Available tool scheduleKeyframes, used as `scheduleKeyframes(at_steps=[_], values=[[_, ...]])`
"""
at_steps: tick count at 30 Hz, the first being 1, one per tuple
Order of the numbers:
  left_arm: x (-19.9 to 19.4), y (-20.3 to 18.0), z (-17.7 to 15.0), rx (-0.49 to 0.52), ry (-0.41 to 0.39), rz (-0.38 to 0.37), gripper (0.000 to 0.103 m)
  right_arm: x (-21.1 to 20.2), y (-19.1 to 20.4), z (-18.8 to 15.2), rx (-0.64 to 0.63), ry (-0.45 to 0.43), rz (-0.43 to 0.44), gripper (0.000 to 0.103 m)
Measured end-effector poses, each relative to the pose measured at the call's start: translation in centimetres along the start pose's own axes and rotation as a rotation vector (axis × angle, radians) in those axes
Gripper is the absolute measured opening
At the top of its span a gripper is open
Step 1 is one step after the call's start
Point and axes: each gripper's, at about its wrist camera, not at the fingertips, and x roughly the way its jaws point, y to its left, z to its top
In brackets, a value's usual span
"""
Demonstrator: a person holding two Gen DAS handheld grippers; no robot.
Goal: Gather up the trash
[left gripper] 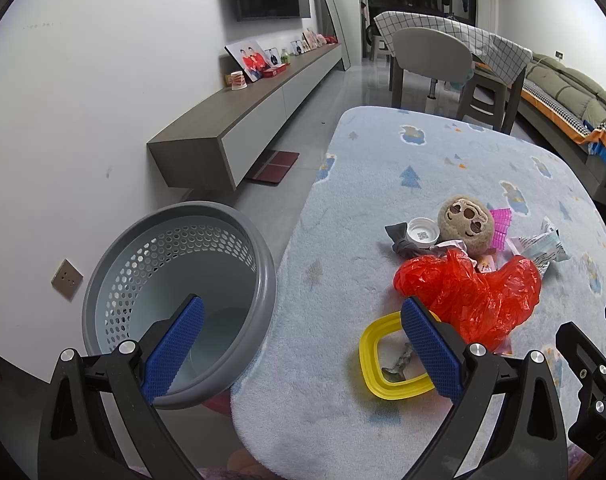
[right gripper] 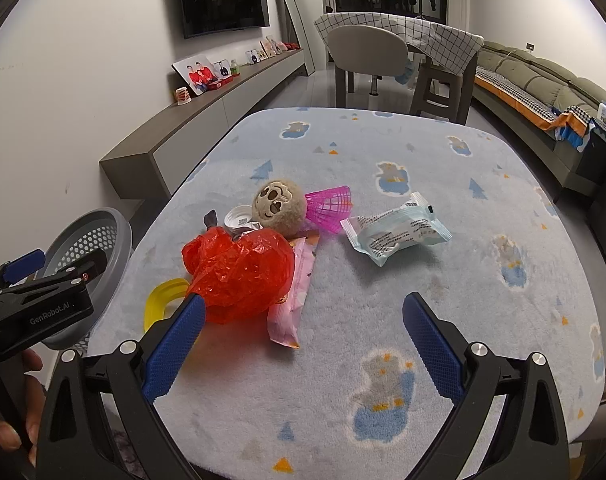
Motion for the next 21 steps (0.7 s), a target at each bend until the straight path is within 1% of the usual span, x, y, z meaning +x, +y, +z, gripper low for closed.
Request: scheduleKeyframes(at_steps=[21], values=[[-0.06,0.47,0.09,-0.002,-0.008,-0.005,0.097,-0.18,0.08,0.05,0.0,-0.005,0.002,0.094]])
